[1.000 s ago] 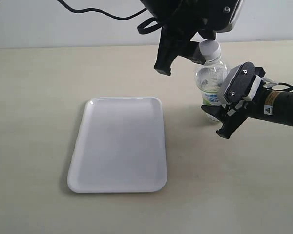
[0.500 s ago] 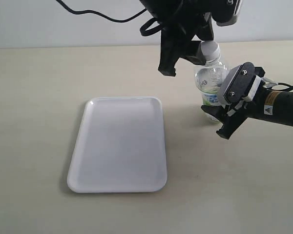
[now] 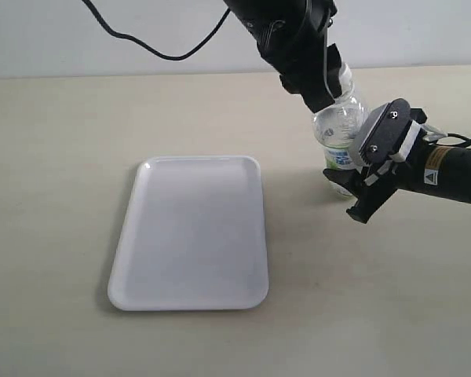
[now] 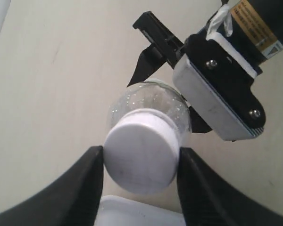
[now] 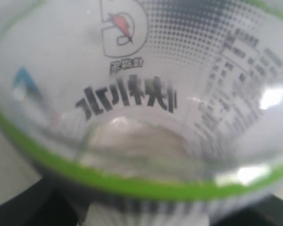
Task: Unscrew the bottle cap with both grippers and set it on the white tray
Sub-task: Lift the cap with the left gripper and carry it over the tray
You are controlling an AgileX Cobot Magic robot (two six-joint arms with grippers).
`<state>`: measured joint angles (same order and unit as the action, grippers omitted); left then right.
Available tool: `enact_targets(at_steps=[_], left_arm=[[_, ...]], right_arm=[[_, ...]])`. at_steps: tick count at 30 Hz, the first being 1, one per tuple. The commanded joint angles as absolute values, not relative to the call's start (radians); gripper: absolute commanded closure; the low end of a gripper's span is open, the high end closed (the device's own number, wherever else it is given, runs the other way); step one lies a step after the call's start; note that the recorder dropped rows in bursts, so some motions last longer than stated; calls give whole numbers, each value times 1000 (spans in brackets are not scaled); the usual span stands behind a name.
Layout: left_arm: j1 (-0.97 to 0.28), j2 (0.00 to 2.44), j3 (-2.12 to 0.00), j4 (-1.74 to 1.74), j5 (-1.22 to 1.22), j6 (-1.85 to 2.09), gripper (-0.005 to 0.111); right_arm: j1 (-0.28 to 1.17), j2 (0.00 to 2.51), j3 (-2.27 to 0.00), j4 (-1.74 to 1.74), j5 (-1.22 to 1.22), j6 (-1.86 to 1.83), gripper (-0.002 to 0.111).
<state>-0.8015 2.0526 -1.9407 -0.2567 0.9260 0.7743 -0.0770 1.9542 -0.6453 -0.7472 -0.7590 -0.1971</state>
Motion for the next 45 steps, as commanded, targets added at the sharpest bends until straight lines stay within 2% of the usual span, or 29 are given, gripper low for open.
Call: enact_targets(at_steps=[1, 9, 14, 21, 33, 45], left_arm=[[-807, 2005, -1941, -246, 929, 751, 107], [-788, 1917, -1942, 23, 1014, 760, 107], [-732, 1917, -1935, 43, 1120, 811, 107], [-653, 1934, -1846, 41, 1122, 874, 107], [-639, 2081, -1688, -41, 1041, 1103, 107], [-639, 2142, -1552, -76, 883, 1149, 107]], right_arm=[[-82, 1945, -646, -733, -757, -179, 108], [-82, 1945, -646, -733, -757, -179, 108], [-82, 1945, -646, -736, -757, -169, 108], [-82, 1945, -646, -736, -766, -146, 108], [-82, 1945, -646, -736, -782, -128, 108], [-82, 1945, -646, -733, -782, -128, 108]])
